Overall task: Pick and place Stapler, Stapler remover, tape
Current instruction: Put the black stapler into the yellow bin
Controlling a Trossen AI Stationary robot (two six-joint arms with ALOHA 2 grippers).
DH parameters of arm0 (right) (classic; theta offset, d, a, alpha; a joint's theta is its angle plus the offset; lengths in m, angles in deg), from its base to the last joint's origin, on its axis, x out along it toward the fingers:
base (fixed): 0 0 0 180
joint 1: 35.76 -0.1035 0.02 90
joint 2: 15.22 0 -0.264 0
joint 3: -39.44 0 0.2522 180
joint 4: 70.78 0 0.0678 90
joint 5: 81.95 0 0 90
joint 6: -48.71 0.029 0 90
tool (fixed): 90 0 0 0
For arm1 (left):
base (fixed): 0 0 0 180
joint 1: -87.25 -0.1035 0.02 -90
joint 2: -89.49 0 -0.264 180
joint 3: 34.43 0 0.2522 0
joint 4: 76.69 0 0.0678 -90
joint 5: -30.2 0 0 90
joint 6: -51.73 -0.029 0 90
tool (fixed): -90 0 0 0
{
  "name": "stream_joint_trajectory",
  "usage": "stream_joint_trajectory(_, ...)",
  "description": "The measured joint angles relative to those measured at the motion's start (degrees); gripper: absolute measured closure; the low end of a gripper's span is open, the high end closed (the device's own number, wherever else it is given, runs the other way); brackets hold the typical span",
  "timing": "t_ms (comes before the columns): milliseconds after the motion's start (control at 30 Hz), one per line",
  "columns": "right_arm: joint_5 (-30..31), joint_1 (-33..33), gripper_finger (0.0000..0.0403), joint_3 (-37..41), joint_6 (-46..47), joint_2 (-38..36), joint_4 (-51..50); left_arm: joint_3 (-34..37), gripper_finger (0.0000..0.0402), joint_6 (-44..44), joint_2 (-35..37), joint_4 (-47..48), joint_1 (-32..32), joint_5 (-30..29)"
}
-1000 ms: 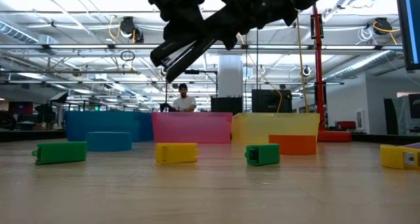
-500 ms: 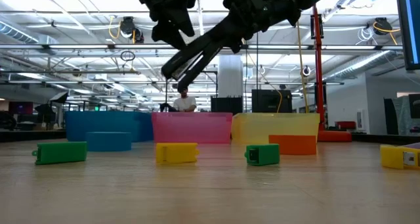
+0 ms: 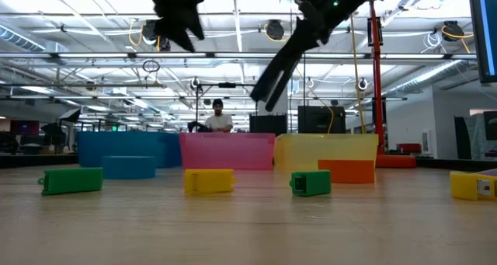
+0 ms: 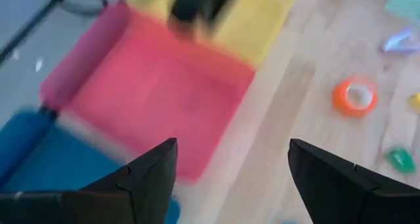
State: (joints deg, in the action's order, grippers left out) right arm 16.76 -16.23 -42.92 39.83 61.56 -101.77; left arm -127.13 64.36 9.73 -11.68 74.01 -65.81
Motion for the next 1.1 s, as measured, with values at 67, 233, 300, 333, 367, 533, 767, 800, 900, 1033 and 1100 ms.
stream_joint_trajectory(67, 5.33, 0.00, 0.0259, 0.98, 1.94, -1.18, 0.38, 0.73, 0.0116, 0.63, 0.36, -0.56, -0.04, -0.04)
stream_joint_trajectory(233, 17.69, 0.00, 0.0259, 5.01, 9.45, -2.81, -0.26, 6.00, 0.0121, 4.29, 2.45, -2.42, -0.20, -0.01)
stream_joint_trajectory(300, 21.26, 0.00, 0.0259, 7.18, 12.72, -3.14, -0.97, 8.97, 0.0121, 6.69, 3.44, -2.52, -0.29, -0.04)
stream_joint_trajectory(333, 22.97, 0.00, 0.0259, 8.32, 14.25, -3.13, -0.58, 10.31, 0.0121, 7.78, 3.98, -1.78, -0.26, -0.03)
stream_joint_trajectory(367, 24.89, 0.00, 0.0259, 9.48, 15.45, -3.14, -0.49, 11.57, 0.0121, 8.80, 4.59, -1.85, -0.24, -0.04)
stream_joint_trajectory(533, 32.91, 0.00, 0.0259, 14.90, 20.04, -3.26, 3.92, 17.80, 0.0128, 13.53, 9.03, -5.69, -0.26, -0.08)
stream_joint_trajectory(767, 36.52, -0.02, 0.0259, 22.38, 26.46, -2.33, 13.18, 26.52, 0.0128, 19.99, 17.08, -13.45, -0.13, -0.08)
stream_joint_trajectory(800, 36.56, -0.02, 0.0259, 22.96, 27.50, -2.15, 13.10, 27.34, 0.0128, 20.88, 18.05, -14.50, 0.05, -0.06)
stream_joint_trajectory(900, 36.66, 0.00, 0.0259, 23.64, 29.21, -1.66, 13.32, 29.22, 0.0126, 22.48, 20.43, -15.29, 0.45, -0.04)
stream_joint_trajectory(1033, 36.72, 0.00, 0.0259, 23.76, 29.44, -1.70, 13.17, 29.63, 0.0128, 23.16, 21.40, -15.62, 0.98, -0.44)
stream_joint_trajectory(1100, 37.05, 0.00, 0.0259, 23.76, 29.44, -1.70, 13.17, 29.63, 0.0128, 23.03, 21.40, -16.26, 1.12, -0.71)
